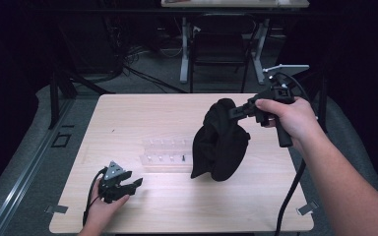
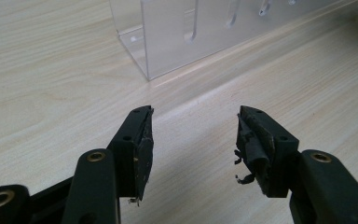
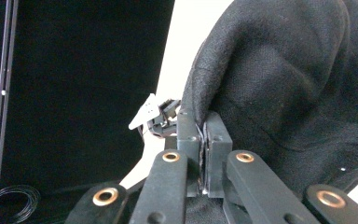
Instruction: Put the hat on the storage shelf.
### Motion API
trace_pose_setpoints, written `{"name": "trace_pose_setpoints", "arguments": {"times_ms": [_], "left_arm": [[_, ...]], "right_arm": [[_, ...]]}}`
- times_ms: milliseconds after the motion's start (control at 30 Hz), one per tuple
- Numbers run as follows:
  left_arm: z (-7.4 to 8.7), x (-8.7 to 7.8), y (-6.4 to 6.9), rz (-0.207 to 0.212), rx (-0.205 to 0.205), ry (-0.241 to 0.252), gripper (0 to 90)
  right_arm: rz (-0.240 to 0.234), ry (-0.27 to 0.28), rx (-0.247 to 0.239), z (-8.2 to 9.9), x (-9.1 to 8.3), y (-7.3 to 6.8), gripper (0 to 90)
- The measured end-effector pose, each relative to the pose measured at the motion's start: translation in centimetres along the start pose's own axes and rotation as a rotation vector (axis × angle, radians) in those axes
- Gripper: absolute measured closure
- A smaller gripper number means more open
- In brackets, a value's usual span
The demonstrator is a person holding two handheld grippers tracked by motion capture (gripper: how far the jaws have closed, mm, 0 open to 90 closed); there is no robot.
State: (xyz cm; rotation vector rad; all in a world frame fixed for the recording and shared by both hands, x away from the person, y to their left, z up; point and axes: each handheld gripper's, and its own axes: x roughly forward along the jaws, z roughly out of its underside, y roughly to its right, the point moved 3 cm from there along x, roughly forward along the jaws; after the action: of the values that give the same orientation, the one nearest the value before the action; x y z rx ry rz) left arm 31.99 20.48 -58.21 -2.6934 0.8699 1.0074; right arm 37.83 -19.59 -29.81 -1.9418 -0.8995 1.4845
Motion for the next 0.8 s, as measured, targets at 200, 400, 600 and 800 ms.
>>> {"name": "trace_pose_setpoints", "arguments": {"times_ms": [200,400,600,800], "left_arm": [[0.0,0.0,0.0,0.001,0.003,-0.004,45.9],[0.0,0.1,0.0,0.003,0.003,-0.001,46.0],[0.0,0.1,0.0,0.003,0.0,0.0,45.9],[0.0,0.0,-0.1,0.005,0.001,-0.006,45.9]], "right_arm": [[-0.007,0.023,-0.004,-0.9,0.9,-0.6,88.3],[-0.013,0.038,-0.013,-2.1,2.0,-1.2,88.3],[0.0,0.045,-0.025,-2.9,2.7,-1.4,88.2],[0.009,0.043,-0.018,-3.9,3.6,-1.1,88.2]]}}
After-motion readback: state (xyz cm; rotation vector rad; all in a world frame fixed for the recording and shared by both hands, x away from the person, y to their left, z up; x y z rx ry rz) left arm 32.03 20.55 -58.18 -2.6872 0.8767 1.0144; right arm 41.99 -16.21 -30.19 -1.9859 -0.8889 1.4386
